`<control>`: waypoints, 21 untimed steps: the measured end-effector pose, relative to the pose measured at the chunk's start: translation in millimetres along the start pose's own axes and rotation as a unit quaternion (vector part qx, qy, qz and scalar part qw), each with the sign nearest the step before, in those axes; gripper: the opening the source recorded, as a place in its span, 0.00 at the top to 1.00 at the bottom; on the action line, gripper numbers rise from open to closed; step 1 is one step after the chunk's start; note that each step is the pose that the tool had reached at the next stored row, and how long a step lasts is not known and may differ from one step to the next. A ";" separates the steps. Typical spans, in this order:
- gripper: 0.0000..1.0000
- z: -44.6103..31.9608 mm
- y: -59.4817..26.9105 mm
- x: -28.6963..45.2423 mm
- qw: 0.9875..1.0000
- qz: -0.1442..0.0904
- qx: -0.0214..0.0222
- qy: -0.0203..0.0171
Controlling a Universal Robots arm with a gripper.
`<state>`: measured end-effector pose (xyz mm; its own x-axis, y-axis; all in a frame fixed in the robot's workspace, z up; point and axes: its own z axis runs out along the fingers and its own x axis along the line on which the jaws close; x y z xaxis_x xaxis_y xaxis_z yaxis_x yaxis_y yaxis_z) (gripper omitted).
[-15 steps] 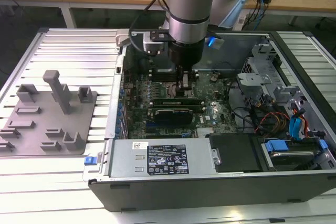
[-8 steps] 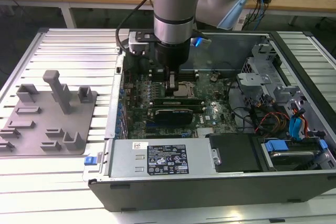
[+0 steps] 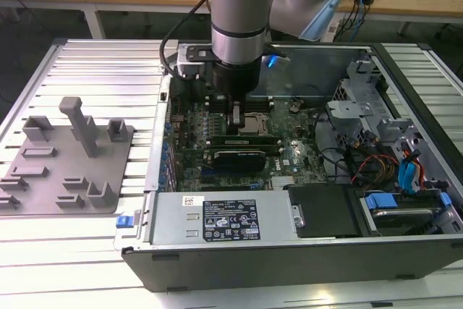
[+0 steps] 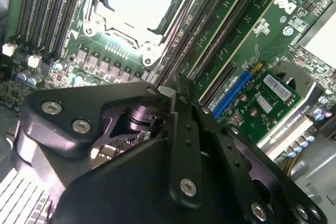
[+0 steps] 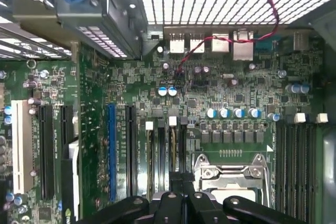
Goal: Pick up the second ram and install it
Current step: 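Press down the second ram until it locks into place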
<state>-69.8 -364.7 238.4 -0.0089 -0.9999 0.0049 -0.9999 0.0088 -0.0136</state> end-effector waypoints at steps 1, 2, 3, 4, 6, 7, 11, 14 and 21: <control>0.92 0.0 0.0 0.0 1.000 0.000 0.000 0.000; 0.92 0.0 0.0 0.0 1.000 0.000 0.000 0.000; 0.92 1.0 -0.1 0.0 1.000 0.000 0.000 0.000; 0.92 2.8 0.0 0.0 1.000 0.000 0.000 0.000; 0.92 7.2 0.1 0.1 1.000 0.000 0.000 0.000; 0.92 7.3 0.1 0.0 1.000 0.000 0.000 0.000; 0.92 9.7 0.1 0.0 1.000 0.000 0.000 0.000; 0.92 10.2 0.1 0.0 1.000 0.000 0.000 0.000; 0.92 -25.7 -2.1 0.1 1.000 0.000 0.000 0.000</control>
<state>-68.0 -364.7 264.1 -0.0086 -1.0000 0.0051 -0.9999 0.0085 -0.0135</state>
